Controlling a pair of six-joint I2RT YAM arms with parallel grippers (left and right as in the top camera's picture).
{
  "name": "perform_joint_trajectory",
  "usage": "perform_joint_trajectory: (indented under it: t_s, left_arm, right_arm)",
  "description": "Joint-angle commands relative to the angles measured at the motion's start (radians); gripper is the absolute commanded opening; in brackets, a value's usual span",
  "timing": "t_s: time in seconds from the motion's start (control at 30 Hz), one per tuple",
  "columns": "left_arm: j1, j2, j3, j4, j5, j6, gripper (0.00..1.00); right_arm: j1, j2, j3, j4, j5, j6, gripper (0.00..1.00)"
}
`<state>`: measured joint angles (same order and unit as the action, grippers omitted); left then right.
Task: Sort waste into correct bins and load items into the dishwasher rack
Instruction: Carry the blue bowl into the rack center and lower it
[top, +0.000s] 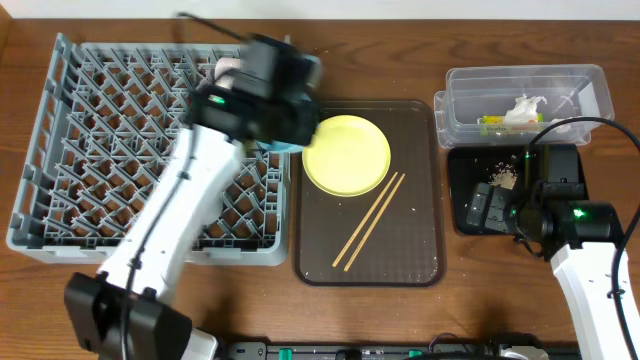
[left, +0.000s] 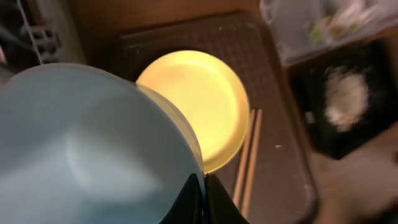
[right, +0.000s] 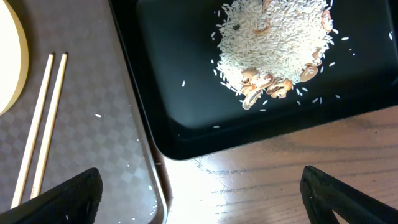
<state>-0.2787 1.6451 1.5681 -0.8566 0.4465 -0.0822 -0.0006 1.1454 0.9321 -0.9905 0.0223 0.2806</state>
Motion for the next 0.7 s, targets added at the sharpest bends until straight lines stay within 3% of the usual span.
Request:
perform_joint_trajectory:
  t_s: [0.0,0.2,0.33,0.67]
  left_arm:
    - [0.139,0.004,-0.007,-0.003,0.365,-0.003,0.06]
    - [0.382,0.030,-0.027,-0.012,0.705,-0.004,0.06]
    - [0.474,0.079,-0.029,-0.036,0.870,-0.003,0.06]
    - [0.552,0.225,-0.029,-0.105,0.942,-0.004,0.06]
  right_arm:
    - [-0.015,-0.002,0.005,-0.002,0.003,-0.006,0.99]
    - [-0.015,-0.002,0.005,-0.001,0.003,-0.006,0.99]
    - [-0.015,-0.002,0.005,-0.001,0.003,-0.006,0.99]
    - [-0.015,-0.002,0.005,-0.008,0.003,-0.006,0.99]
